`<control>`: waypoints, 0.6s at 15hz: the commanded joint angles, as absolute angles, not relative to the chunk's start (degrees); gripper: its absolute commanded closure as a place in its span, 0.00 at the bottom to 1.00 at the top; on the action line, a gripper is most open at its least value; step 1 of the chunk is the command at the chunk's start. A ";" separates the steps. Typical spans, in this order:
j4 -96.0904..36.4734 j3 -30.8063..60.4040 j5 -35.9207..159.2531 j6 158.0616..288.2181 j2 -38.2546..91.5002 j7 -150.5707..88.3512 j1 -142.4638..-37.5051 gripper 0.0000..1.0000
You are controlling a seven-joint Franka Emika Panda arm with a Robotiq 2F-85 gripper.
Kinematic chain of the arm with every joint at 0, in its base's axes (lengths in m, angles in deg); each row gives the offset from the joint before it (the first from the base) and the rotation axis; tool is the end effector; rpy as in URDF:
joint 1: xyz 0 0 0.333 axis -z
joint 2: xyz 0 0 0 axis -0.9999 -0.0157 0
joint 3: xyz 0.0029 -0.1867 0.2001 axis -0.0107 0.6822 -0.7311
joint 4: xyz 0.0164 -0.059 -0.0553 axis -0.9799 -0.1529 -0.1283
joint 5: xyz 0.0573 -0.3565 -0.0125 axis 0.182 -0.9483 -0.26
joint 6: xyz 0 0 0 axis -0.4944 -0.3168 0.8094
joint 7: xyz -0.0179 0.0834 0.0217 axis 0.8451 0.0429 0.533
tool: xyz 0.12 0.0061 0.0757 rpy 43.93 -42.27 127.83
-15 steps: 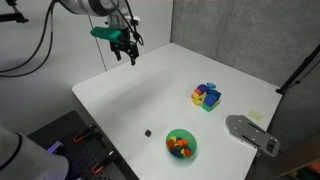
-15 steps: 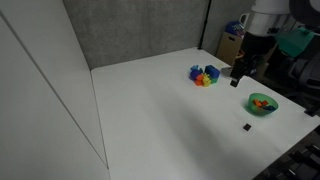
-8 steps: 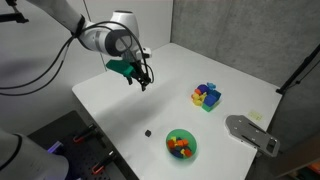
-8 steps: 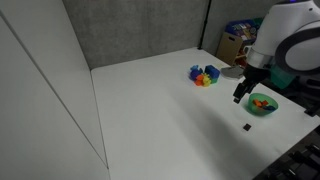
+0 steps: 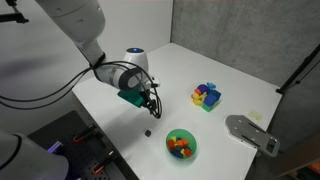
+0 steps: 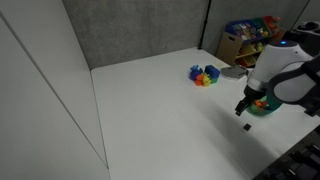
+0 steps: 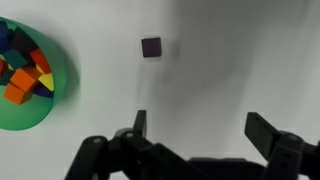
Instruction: Pick up the small block on the table and put it in the green bowl
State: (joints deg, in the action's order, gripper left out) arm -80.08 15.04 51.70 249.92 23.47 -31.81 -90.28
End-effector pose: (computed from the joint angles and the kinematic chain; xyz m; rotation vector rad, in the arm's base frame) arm 0.4393 -0.0184 0.1097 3.0433 0.1480 -0.0263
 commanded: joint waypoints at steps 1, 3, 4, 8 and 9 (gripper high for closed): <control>-79.19 17.72 51.50 254.55 17.71 -31.35 -91.25 0.00; -79.20 18.64 52.20 256.12 15.23 -32.06 -91.17 0.00; -79.26 19.08 52.39 256.70 14.25 -32.20 -91.23 0.00; -79.41 21.16 52.57 259.88 10.58 -32.29 -91.94 0.00; -79.30 21.56 52.71 260.75 9.69 -32.35 -92.11 0.00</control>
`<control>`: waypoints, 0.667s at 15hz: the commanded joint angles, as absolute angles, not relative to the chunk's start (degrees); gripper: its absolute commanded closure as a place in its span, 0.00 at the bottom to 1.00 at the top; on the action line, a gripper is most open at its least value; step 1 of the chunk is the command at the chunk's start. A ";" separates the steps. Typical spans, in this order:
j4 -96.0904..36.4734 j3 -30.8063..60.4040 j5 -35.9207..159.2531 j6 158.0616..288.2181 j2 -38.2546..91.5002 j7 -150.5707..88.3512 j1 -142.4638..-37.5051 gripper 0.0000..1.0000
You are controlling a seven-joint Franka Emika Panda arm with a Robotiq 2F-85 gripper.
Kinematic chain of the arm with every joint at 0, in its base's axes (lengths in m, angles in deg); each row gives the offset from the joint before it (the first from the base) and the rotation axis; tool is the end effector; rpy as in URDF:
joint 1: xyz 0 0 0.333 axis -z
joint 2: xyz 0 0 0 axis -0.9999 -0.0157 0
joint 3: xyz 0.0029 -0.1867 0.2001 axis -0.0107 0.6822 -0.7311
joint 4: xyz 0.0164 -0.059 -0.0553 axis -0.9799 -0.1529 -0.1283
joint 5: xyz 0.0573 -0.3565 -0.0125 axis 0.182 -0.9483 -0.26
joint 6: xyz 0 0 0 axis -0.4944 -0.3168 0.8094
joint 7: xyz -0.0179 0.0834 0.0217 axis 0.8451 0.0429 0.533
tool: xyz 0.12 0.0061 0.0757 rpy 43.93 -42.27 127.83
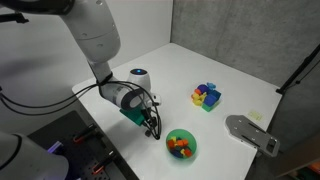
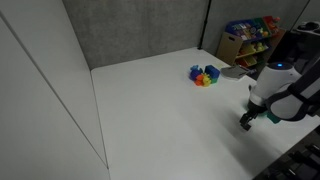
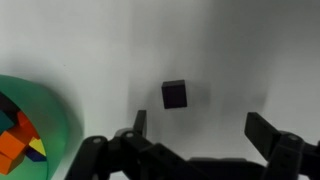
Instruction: Pick up the small block on the table and put it in the green bowl
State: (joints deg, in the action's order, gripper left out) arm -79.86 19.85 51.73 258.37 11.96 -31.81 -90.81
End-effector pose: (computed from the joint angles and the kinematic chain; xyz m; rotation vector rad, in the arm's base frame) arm 0.4082 -0.0533 0.0389 3.0269 0.0707 -0.1081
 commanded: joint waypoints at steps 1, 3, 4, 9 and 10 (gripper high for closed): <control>-79.21 22.10 52.79 261.51 8.98 -32.31 -92.51 0.00; -78.96 22.33 53.40 262.81 7.66 -32.58 -92.66 0.00; -78.92 22.54 53.61 263.61 7.06 -32.58 -92.98 0.00; -78.29 23.71 55.20 265.76 4.50 -32.58 -94.97 0.25; -78.16 23.92 55.61 265.98 4.09 -32.57 -95.38 0.26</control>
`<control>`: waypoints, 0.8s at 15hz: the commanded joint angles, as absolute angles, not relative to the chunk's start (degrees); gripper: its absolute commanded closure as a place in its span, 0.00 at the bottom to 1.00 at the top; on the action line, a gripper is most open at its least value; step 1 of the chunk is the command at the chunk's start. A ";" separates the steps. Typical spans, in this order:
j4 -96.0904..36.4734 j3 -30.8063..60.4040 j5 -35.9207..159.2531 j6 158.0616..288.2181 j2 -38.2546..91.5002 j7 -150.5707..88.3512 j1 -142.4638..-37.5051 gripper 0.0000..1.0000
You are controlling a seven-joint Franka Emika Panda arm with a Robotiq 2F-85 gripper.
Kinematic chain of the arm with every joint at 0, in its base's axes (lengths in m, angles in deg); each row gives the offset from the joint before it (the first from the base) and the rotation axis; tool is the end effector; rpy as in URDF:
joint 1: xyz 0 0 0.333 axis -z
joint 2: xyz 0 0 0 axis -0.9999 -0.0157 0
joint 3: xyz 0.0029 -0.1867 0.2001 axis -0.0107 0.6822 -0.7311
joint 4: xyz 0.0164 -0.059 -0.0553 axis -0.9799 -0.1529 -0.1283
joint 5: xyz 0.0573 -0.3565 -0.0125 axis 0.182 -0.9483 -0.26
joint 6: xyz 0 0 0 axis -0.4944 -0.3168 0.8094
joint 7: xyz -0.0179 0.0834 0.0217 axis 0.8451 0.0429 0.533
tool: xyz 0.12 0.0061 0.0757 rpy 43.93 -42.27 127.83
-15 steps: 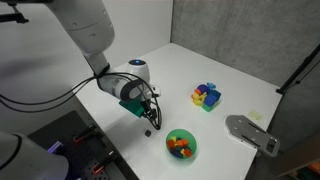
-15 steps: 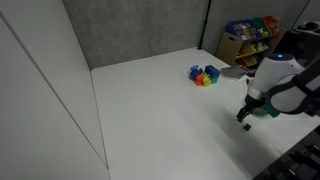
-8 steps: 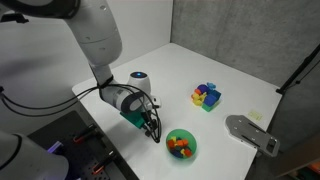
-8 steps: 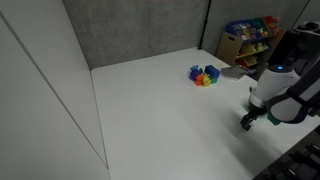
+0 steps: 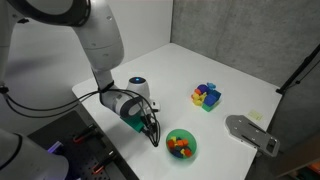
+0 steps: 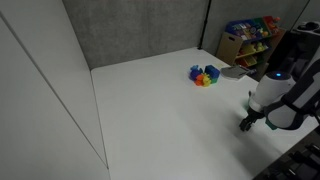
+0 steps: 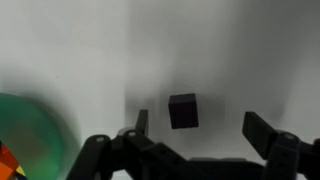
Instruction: Pick up the small block on the table and put it in the green bowl
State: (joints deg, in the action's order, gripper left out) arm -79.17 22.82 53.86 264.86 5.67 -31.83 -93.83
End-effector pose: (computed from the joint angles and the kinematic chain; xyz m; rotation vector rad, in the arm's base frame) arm 0.3981 -0.0603 0.0086 3.0066 0.0488 -0.0793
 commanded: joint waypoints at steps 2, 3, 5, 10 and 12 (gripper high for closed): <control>-77.92 24.18 56.16 266.21 3.45 -32.62 -95.97 0.44; -77.77 24.35 56.40 266.20 3.21 -32.62 -96.23 0.51; -77.45 24.64 56.66 266.20 2.84 -32.66 -96.52 0.66; -78.23 24.79 56.78 265.15 6.66 -32.82 -96.70 0.90; -78.84 25.85 56.53 264.14 9.96 -32.66 -97.89 0.90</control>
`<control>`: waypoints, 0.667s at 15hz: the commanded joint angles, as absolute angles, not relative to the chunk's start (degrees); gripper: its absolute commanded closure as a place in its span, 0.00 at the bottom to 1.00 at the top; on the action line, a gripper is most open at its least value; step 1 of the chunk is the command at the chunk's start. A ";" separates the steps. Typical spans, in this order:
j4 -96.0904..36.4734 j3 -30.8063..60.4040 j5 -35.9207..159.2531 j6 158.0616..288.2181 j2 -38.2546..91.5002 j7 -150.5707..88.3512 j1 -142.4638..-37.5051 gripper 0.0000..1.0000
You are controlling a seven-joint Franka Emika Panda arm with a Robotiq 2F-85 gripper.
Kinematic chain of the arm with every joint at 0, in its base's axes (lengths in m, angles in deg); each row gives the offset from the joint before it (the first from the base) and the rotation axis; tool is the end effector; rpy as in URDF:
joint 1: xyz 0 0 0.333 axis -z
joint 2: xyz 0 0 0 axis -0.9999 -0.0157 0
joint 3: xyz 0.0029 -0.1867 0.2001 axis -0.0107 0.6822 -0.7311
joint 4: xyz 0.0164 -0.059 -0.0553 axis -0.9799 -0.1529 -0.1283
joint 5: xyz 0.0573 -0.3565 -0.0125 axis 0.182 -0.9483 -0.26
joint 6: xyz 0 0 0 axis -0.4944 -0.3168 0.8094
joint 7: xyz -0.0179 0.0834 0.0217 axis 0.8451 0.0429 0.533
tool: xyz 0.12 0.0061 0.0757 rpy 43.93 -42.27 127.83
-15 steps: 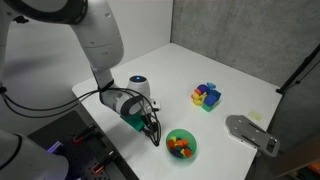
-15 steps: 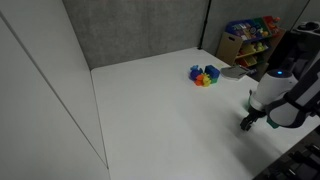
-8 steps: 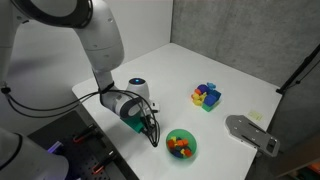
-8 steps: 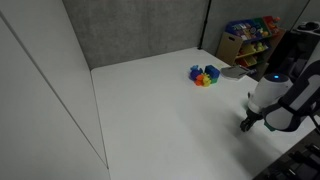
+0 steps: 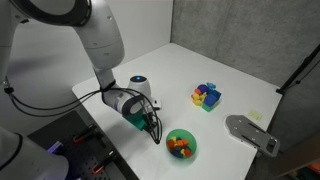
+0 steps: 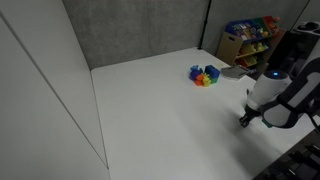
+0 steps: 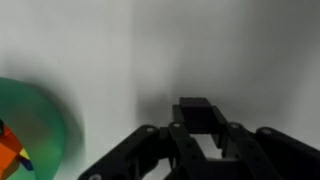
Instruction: Pick up the small block on the table and put it in the green bowl
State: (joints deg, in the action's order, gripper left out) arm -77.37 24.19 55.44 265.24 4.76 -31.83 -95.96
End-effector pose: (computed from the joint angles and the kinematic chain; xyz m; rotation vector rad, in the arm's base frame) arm 0.4113 -0.0605 0.0101 2.9900 0.0393 -0.0393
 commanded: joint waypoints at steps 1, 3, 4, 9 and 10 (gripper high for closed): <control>-79.11 27.03 56.36 263.12 12.25 -32.40 -99.03 0.90; -79.02 29.61 55.82 262.13 15.77 -31.97 -100.91 0.90; -78.76 31.59 55.32 261.50 17.24 -31.51 -102.13 0.90; -77.61 39.49 52.38 258.42 22.15 -29.31 -103.65 0.90; -77.66 40.19 52.06 258.03 22.78 -29.23 -102.63 0.90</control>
State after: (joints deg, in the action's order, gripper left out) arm -77.35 37.33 54.63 260.38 19.86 -31.56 -103.28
